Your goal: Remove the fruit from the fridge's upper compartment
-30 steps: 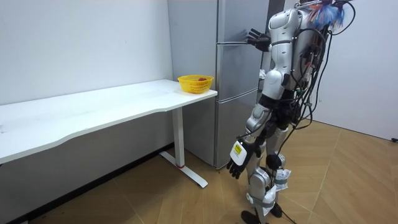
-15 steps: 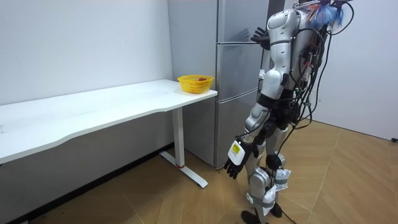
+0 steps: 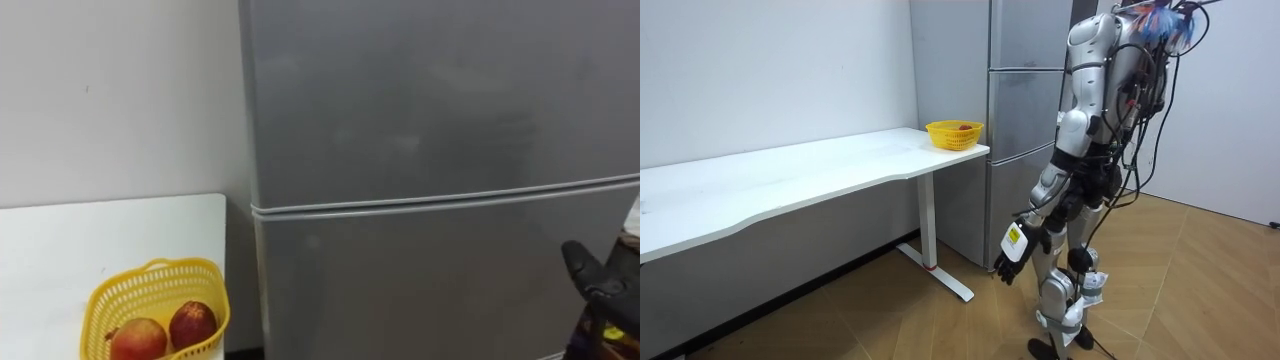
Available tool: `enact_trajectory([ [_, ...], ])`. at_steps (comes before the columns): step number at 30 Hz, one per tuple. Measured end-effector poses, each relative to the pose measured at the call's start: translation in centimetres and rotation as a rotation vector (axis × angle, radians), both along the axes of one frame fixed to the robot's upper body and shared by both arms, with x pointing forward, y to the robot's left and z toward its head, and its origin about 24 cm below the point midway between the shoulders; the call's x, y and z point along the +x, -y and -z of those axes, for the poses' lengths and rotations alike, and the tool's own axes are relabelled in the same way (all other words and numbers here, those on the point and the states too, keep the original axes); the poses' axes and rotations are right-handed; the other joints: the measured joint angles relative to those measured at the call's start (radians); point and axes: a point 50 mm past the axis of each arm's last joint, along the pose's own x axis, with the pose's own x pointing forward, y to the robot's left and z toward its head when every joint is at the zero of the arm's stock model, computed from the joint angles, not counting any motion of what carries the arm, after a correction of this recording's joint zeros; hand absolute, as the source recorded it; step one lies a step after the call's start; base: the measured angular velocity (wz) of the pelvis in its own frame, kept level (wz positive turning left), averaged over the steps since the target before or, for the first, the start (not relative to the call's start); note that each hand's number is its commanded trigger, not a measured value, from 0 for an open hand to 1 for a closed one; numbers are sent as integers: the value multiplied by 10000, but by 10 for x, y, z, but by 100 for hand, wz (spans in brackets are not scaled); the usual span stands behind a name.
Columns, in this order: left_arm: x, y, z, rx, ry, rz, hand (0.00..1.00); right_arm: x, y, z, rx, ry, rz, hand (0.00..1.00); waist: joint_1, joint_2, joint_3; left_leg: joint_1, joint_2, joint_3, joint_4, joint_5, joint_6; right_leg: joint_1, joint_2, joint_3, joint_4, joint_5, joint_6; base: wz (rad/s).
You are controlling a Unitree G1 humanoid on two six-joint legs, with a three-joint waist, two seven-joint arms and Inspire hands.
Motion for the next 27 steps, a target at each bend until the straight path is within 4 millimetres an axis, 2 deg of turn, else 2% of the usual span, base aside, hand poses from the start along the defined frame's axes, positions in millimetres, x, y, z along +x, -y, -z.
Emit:
enact_trajectory([
  [4, 0, 1, 0, -17, -65, -15, 0, -8, 0, 21, 8, -912, 548, 0, 36, 88, -14, 9, 0, 53, -51, -1, 1, -3, 13, 69, 4, -8, 10, -2],
  [8, 0, 3, 1, -45, -62, -39, 0, -18, 1, 57, 399, -2517, 850, 0, 102, 92, -10, 25, 1, 109, -93, -1, 1, -13, 12, 76, 20, -6, 10, -3],
  [10, 0, 4, 1, -40, -78, 116, 0, -21, -4, 76, 655, -3267, 784, 0, 76, 164, 25, 16, 13, 136, -85, -2, 1, -9, 10, 74, -5, -1, 5, -3],
  [12, 3, 7, 2, -70, -12, 174, 0, -29, -8, 104, 966, -4463, 851, 0, 83, 193, 24, -24, 8, 113, -98, -8, 6, -25, 6, 55, -22, -6, 12, 3],
  [15, 3, 9, 2, -85, -6, 154, 0, -38, -13, 128, 1296, -5519, 758, 0, 59, 247, -4, -23, -4, 52, -113, -9, 8, -19, -9, 19, -21, -2, 17, 2],
  [17, 4, 10, 2, -46, 35, 132, 0, -52, -19, 151, 1604, -6585, 590, 0, 72, 321, -19, -11, -16, 5, -109, -9, 9, -4, -25, -48, -21, -7, 21, 5],
  [20, 4, 10, 3, -81, 71, -14, 0, -62, -24, 166, 1859, -7242, 309, 0, 67, 431, -24, 3, -16, 6, -84, -7, 8, -9, -28, -40, -19, -22, 7, 0],
  [22, 7, 10, 3, -66, 171, -21, 0, -69, -24, 176, 1956, -7756, 232, 0, 69, 399, -26, 3, -11, 11, -42, -7, 8, -4, -25, -40, -19, -50, 6, 3],
  [24, 10, 10, 2, -94, 314, -53, 0, -88, -23, 197, 2192, -8981, 158, 0, 128, 275, -41, 26, -6, 31, -28, -4, 4, -2, -8, -2, 12, -71, -7, 2],
  [27, 7, 12, 3, -226, 224, -87, 0, -109, -25, 215, 2650, -10191, 89, 0, 139, 210, -25, -7, 0, 18, -28, -4, 4, -20, -6, 35, 17, -78, -7, -5],
])
